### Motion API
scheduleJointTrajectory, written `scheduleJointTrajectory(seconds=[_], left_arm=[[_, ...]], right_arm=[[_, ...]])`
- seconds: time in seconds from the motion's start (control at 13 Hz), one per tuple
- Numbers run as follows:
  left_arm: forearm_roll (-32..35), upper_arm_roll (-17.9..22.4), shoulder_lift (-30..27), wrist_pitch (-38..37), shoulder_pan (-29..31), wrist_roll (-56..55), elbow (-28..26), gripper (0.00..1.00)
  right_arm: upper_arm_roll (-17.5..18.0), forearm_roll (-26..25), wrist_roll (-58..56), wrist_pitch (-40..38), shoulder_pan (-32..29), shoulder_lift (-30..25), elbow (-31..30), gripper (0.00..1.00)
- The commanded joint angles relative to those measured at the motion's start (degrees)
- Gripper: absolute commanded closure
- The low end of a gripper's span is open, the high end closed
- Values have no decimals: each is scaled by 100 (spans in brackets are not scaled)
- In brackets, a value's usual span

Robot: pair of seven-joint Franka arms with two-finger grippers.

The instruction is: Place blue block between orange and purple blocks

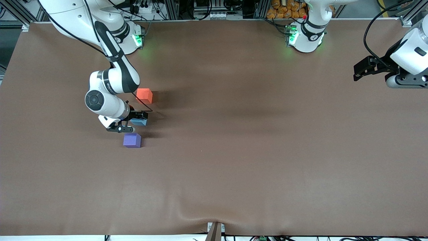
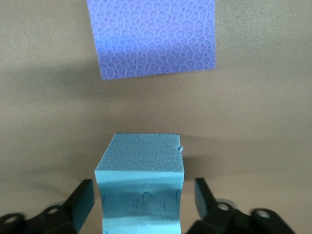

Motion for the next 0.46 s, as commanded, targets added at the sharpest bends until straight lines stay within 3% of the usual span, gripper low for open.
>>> scheduleJointTrajectory(seconds=[0.0, 0.08, 0.23, 0.38], left_arm=[[11, -23, -75, -27, 29, 3, 4, 0], [11, -23, -75, -27, 29, 3, 4, 0], [11, -23, -75, -27, 29, 3, 4, 0], [11, -23, -75, -27, 20, 3, 4, 0]], right_arm=[[115, 7, -108, -1002, -132, -366, 488, 0], [115, 7, -117, -1458, -141, -462, 786, 0], [106, 16, -99, -2915, -141, -437, 1978, 0], [123, 7, -125, -3526, -158, -419, 2903, 0]])
